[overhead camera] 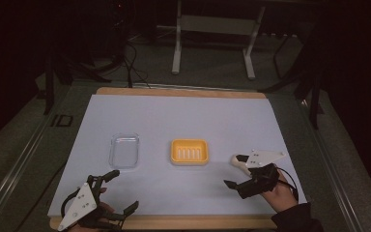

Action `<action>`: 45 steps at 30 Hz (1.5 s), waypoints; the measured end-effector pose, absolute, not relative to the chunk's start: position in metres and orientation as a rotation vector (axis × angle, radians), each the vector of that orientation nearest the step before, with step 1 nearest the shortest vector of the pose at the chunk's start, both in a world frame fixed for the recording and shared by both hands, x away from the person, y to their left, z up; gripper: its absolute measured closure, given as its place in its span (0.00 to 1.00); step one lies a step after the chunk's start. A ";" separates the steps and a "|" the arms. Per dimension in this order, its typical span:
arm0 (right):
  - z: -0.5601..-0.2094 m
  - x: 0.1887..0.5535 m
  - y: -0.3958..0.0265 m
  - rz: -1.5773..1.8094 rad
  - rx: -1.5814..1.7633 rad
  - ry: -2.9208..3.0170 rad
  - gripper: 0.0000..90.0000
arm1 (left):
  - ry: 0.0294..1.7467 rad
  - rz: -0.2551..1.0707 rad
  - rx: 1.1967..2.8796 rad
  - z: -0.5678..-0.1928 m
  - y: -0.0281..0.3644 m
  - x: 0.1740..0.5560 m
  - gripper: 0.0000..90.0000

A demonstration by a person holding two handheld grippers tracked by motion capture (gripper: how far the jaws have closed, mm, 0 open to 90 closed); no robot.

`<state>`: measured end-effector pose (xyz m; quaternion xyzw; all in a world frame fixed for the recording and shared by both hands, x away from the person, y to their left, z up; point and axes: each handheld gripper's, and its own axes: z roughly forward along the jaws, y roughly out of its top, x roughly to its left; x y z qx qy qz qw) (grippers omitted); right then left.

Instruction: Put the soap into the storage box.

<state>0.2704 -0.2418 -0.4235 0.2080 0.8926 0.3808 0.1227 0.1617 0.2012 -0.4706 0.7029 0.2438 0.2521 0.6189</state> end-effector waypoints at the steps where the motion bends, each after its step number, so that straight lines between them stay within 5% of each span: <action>1: -0.424 0.272 -0.241 1.091 0.604 2.650 0.11 | 0.559 0.582 1.622 -0.471 0.201 0.162 0.00; 45: -0.467 0.293 -0.250 0.304 0.805 3.153 0.13 | 0.559 0.578 1.654 -0.473 0.197 0.162 0.00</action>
